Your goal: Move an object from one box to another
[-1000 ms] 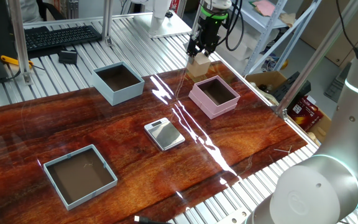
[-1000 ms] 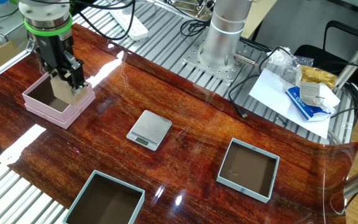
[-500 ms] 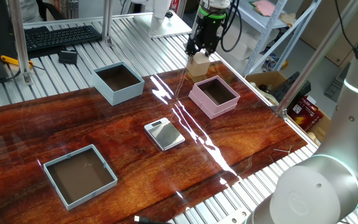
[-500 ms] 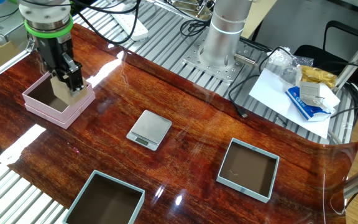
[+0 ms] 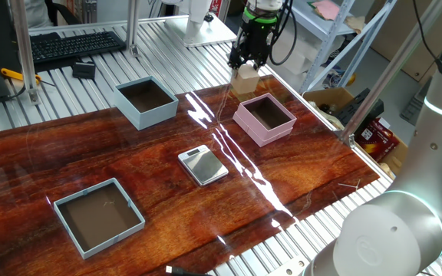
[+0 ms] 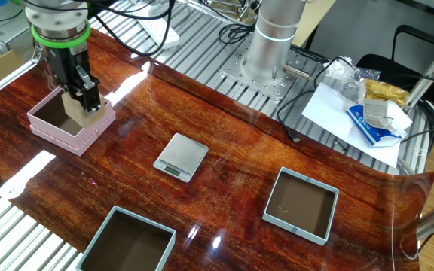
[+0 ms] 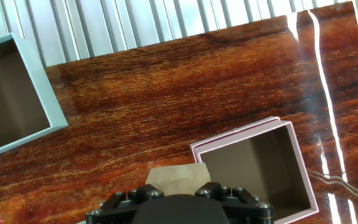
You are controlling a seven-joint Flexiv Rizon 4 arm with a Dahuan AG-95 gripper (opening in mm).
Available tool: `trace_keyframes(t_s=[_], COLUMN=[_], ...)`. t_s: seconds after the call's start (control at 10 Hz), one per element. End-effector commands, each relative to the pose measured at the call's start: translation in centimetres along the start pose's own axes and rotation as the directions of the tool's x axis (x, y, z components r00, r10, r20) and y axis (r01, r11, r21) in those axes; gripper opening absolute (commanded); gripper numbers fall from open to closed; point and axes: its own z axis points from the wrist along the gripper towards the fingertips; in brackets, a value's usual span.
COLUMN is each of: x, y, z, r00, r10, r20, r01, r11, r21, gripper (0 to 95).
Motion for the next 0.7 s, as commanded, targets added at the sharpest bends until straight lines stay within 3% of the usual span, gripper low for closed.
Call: trace_keyframes(t_s=[0.1, 0.5, 0.7], x=[-0.1, -0.1, -0.1], y=[-0.01, -0.01, -0.01], z=[-0.03, -0.03, -0.03], r00=[0.997, 0.983, 0.981], r10=[-0.072, -0.181, -0.192], r20=[-0.005, -0.005, 0.005], r01=[0.072, 0.181, 0.192], r11=[0.997, 0.983, 0.981], r21=[-0.02, -0.011, -0.011], gripper=[0.0, 0.0, 0.0])
